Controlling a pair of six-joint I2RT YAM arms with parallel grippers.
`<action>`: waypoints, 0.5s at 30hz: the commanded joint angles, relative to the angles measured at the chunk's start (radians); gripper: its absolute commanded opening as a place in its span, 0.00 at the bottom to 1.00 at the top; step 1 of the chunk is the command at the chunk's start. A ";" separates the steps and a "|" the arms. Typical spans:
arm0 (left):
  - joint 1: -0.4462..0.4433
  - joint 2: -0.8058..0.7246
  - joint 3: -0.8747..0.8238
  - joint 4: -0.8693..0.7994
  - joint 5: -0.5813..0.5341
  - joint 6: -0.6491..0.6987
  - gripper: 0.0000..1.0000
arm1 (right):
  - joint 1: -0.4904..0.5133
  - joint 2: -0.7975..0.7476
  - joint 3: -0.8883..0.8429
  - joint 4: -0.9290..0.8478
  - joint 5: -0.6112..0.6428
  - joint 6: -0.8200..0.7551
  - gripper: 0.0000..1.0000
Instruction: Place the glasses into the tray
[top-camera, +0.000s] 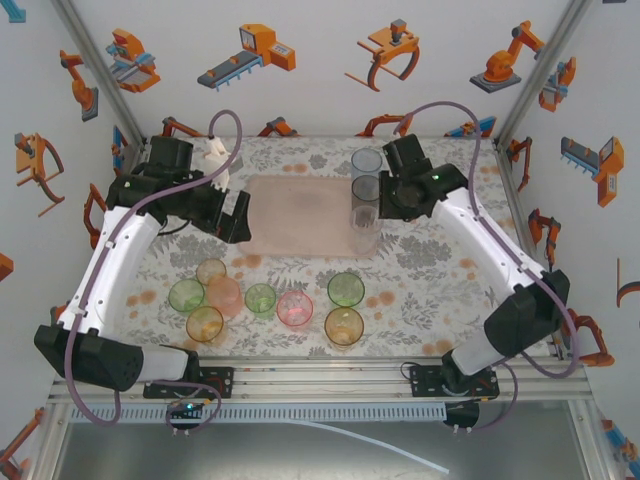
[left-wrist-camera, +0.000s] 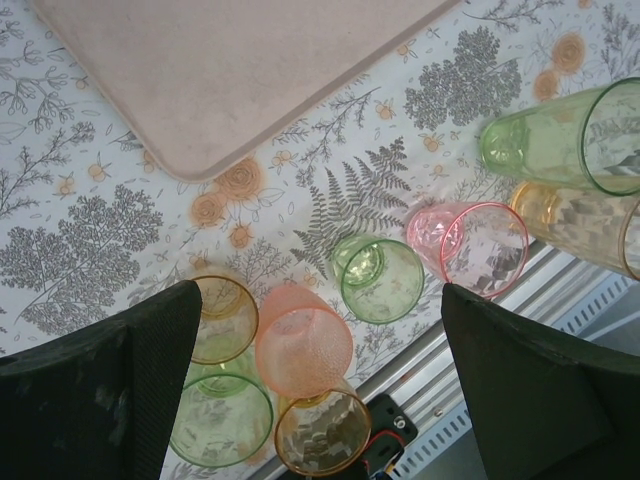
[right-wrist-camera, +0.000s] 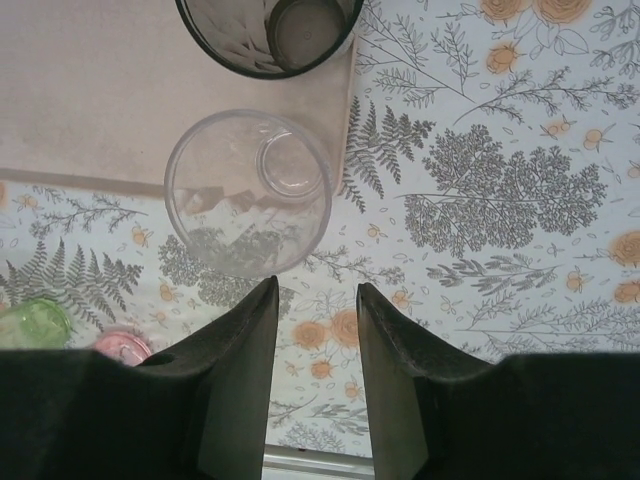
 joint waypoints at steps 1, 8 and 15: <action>-0.070 0.041 0.068 -0.051 -0.007 0.056 0.97 | -0.005 -0.067 -0.059 -0.052 0.019 0.026 0.38; -0.320 0.138 0.130 -0.071 -0.116 0.128 0.97 | -0.007 -0.188 -0.202 -0.124 0.141 0.133 0.37; -0.502 0.243 0.190 -0.049 -0.096 0.035 1.00 | -0.031 -0.337 -0.364 -0.140 0.185 0.243 0.36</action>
